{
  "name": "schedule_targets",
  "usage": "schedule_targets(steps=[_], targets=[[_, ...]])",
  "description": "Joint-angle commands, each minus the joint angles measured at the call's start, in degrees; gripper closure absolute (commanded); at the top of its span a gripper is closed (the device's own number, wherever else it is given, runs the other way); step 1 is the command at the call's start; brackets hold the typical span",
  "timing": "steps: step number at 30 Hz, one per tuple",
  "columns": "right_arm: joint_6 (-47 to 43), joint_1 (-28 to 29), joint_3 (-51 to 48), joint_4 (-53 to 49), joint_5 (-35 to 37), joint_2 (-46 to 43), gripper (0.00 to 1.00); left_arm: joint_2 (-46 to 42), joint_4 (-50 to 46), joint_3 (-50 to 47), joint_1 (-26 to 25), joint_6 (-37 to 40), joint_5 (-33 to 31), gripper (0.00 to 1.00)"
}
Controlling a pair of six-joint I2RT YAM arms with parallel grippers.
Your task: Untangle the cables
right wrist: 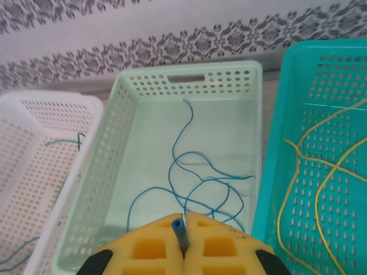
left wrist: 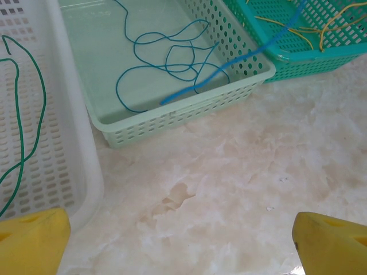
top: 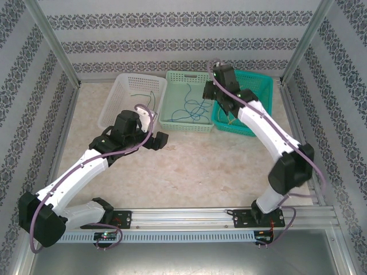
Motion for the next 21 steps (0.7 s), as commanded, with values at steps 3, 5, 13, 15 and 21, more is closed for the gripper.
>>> schedule_targets(steps=[3,5,13,15,21], targets=[[-7.26,-3.02,11.93,-11.13,-7.6,14.46,1.0,-0.66,1.15,-0.33,1.24,-0.88,0.11,0.0],[-5.93,-3.83,14.2,-10.81,-8.9,18.39,1.0,-0.49,1.24,-0.34,1.53,-0.88,0.68,0.0],[-3.75,-5.02,29.48,-15.51,-10.29,33.0,1.0,0.88,0.62,-0.19,2.43,-1.06,1.45,0.0],[-3.32,-5.36,33.27,-18.09,-10.36,35.72,1.0,1.18,0.45,0.01,2.6,-0.97,1.32,0.0],[2.89,-8.29,29.38,-13.01,-16.37,32.93,1.0,1.64,0.39,0.06,2.93,-1.01,1.53,0.0]])
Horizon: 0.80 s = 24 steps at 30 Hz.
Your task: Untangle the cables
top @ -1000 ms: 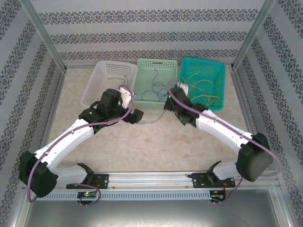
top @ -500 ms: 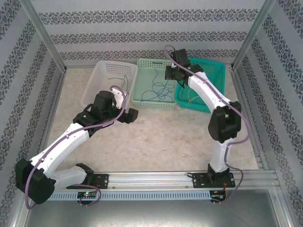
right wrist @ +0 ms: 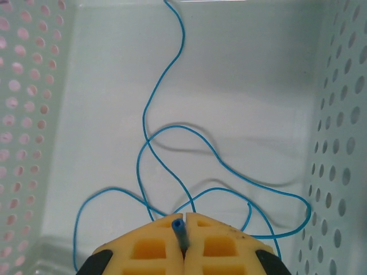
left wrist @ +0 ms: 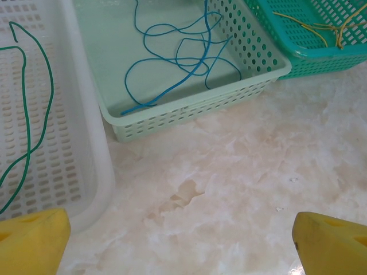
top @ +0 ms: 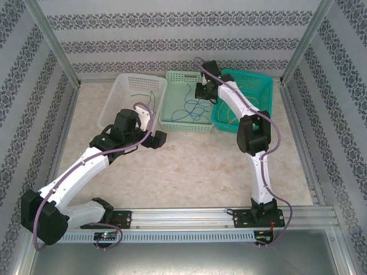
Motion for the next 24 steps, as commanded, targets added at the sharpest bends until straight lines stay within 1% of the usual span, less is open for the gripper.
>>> schedule_targets(steps=[1,4,11,12,13,15,16,20,23,24], targets=[[3.79,-2.27,-0.99,0.86,-1.8,-2.99,1.0,0.5,0.71,0.06,0.96,-0.8,1.05,0.0],[3.52,-2.78,1.32,-0.51,-2.27,-1.84,1.0,1.6,0.92,0.43,1.08,-0.97,1.84,0.0],[-0.42,-0.88,9.26,-6.6,-3.54,4.96,1.0,2.71,0.9,1.17,1.23,-0.86,2.66,0.0],[-0.8,-0.65,9.94,-7.17,-3.37,5.67,0.95,2.73,0.55,1.29,1.17,-0.71,2.58,0.0],[-0.85,-0.39,10.22,-7.34,-3.06,6.11,0.81,2.69,0.41,1.29,1.16,-0.62,2.49,0.0],[-0.8,-0.22,10.23,-7.23,-2.57,6.34,0.48,2.78,0.06,1.63,1.17,-0.53,2.4,0.0],[-0.85,-0.18,10.04,-6.84,-2.63,6.09,0.39,2.9,-0.25,1.92,1.25,-0.44,2.31,0.0],[-1.05,-0.1,7.08,-3.3,-2.96,2.39,0.16,3.55,-0.91,2.88,1.26,-0.82,1.31,0.0],[-0.84,-0.19,4.44,-0.83,-2.63,-1.65,0.03,3.77,-0.28,3.01,1.28,-2.11,0.91,0.0],[-0.89,-0.24,3.77,-0.43,-2.42,-3.09,0.02,3.8,0.02,2.98,1.3,-2.59,0.91,0.0]])
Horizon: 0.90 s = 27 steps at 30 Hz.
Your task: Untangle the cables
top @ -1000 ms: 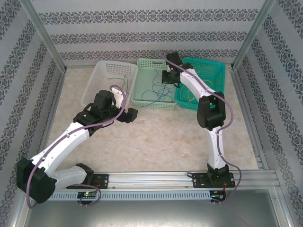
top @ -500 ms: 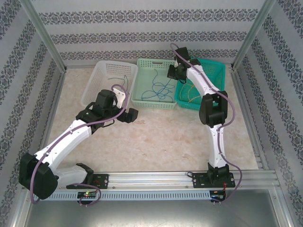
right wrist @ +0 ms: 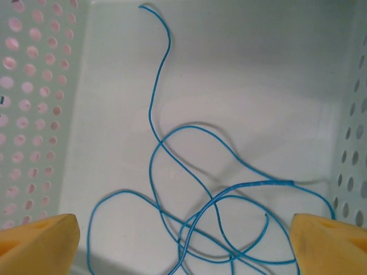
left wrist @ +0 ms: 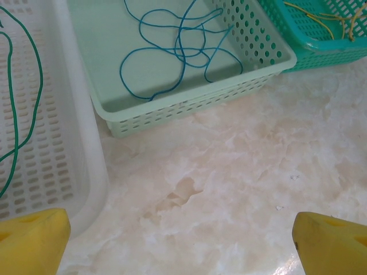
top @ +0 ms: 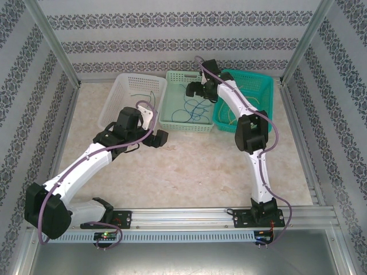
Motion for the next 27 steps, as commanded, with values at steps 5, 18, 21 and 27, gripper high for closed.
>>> schedule_targets(steps=[5,18,21,27], targets=[[-1.18,-0.28,-8.32,5.51,1.83,-14.74,0.02,0.32,1.33,1.01,0.89,-4.69,-4.15,0.0],[-16.68,-0.26,-70.11,44.95,21.6,-57.35,0.02,2.89,7.56,-2.03,6.89,-9.01,-18.45,0.01],[-21.1,-2.18,-81.17,52.41,24.78,-62.68,0.02,2.62,10.1,-3.62,10.25,-11.92,-18.19,0.0],[-17.8,-8.09,-97.79,65.98,26.26,-67.19,0.02,0.61,13.99,-5.5,12.03,-10.13,-16.87,0.0]])
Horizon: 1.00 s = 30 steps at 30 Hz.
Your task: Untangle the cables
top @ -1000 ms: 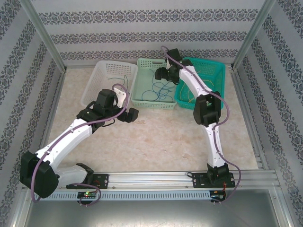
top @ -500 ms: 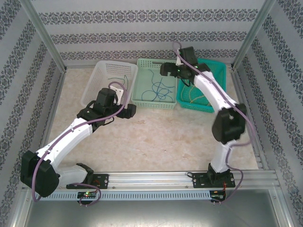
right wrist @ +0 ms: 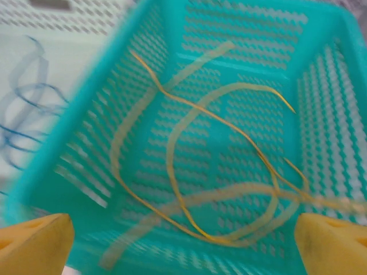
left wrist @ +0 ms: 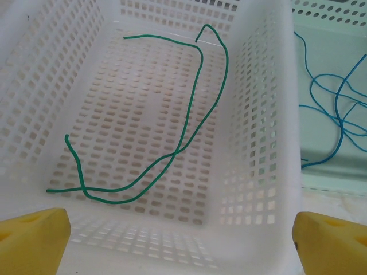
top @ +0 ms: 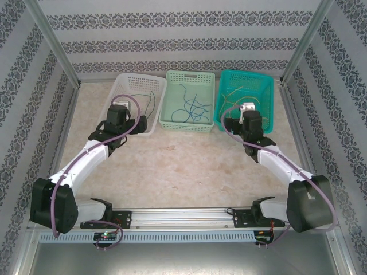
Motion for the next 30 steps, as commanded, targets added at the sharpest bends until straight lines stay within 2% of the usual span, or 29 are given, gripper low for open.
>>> schedule_targets(steps=[1,3,7,11,15,20,26,30], targets=[[-0.49,-2.87,-7.05,15.96,2.79,-1.87,0.02,-2.75,4.44,-0.56,0.49,0.77,-1.47,0.0],[0.39,-5.14,-10.17,23.49,0.68,-0.44,0.02,-5.16,8.68,-3.21,0.98,3.41,-0.69,0.0],[-2.69,-6.85,-8.01,27.02,-4.02,3.18,0.02,-9.27,18.91,-10.75,3.35,6.3,-1.78,0.01],[-4.96,-6.38,-4.57,26.65,-10.6,6.76,0.02,-9.28,17.62,-12.93,8.15,2.97,-1.58,0.01],[-4.22,-5.23,-6.65,27.01,-8.83,4.49,0.02,-11.6,16.59,-15.25,9.95,1.99,-1.17,0.01],[-2.76,-5.66,-12.13,27.22,-7.58,-1.55,0.02,-15.62,17.29,-18.67,10.85,5.03,-3.72,0.01],[-2.96,-6.54,-15.31,26.62,-7.57,-5.02,0.02,-14.3,18.38,-19.82,12.77,4.57,-3.0,0.01],[-4.75,-7.83,-18.18,30.02,-5.84,-0.01,0.02,-13.23,20.09,-19.87,12.99,6.06,-3.69,0.01]])
